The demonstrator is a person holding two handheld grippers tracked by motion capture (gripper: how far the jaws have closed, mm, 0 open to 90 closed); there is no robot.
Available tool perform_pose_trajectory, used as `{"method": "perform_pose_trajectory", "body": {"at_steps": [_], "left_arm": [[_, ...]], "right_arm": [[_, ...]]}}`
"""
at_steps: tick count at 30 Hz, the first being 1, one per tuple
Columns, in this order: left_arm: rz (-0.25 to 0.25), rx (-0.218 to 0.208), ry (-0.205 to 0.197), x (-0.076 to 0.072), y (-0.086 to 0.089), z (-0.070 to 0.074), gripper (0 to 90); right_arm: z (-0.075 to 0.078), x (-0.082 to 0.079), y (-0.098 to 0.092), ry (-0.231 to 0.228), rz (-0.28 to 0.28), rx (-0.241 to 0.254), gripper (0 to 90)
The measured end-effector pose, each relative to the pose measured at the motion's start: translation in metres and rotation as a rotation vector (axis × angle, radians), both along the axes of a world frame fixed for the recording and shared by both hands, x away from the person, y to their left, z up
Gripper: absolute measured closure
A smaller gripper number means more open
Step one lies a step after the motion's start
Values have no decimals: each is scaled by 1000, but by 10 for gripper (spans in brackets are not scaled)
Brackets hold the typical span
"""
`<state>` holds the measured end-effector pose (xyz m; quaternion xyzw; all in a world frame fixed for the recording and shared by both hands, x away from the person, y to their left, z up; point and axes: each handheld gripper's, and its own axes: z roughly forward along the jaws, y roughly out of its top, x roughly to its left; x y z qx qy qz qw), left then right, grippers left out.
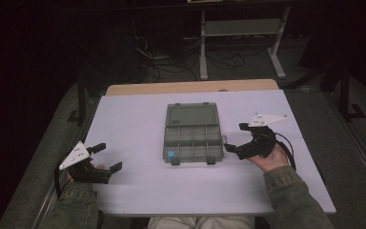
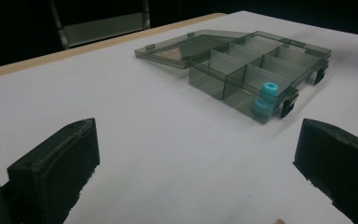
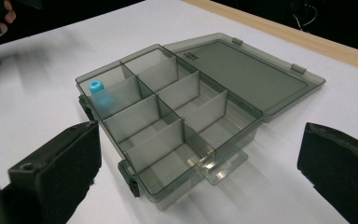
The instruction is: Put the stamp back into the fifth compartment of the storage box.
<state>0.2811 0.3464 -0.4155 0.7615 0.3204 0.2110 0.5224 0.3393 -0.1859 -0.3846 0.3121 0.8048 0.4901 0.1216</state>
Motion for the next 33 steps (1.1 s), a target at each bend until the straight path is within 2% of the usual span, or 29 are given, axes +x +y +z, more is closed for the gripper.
{"method": "perform_pose_trajectory", "body": {"at_steps": [4, 14, 26, 33], "left_arm": [[0, 0, 0, 0, 0, 0, 0], [-1, 0, 0, 0, 0, 0, 0], [-1, 0, 0, 0, 0, 0, 0], [-1, 2, 0, 0, 0, 0, 0]], "right_arm": [[-4, -3, -7, 1, -13, 16, 0], [-14, -12, -17, -5, -29, 19, 0], [-18, -26, -30, -50, -39, 38, 0], [-23, -32, -40, -61, -55, 48, 0]]}}
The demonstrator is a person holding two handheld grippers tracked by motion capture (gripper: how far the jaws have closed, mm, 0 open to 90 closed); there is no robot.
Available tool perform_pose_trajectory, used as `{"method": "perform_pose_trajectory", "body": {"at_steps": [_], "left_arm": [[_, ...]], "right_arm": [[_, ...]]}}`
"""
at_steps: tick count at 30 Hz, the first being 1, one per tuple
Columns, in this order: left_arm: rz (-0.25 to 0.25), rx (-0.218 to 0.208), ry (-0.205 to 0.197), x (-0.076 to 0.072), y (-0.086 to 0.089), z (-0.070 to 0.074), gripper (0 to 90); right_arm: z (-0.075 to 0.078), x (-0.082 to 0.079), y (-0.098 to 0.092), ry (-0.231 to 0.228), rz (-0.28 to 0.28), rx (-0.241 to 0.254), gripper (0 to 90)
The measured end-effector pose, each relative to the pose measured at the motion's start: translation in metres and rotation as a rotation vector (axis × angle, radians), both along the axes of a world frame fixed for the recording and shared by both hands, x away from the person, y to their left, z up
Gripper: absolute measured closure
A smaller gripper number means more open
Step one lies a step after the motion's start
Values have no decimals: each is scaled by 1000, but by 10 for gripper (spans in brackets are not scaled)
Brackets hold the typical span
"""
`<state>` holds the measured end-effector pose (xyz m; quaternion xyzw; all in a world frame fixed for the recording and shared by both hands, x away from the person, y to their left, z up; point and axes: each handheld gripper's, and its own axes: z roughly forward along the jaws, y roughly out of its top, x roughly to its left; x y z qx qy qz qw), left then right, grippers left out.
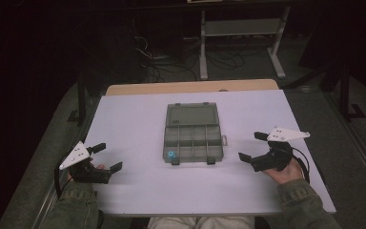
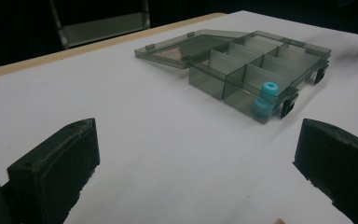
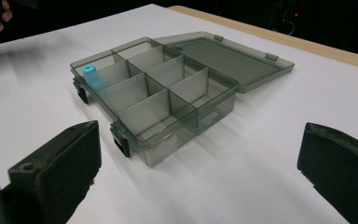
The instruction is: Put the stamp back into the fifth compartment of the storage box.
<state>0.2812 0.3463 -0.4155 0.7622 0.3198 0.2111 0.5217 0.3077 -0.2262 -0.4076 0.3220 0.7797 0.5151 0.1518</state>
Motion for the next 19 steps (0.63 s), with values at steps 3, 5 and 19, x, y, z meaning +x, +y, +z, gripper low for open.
{"method": "perform_pose_trajectory", "body": {"at_steps": [3, 5, 19], "left_arm": [[-1, 3, 0, 0, 0, 0, 0], [-1, 3, 0, 0, 0, 0, 0], [-4, 1, 1, 0, 0, 0, 0]], "right_arm": [[0, -2, -4, -2, -5, 4, 0], [-1, -4, -7, -14, -8, 11, 0], [-11, -12, -24, -15, -17, 32, 0]]}}
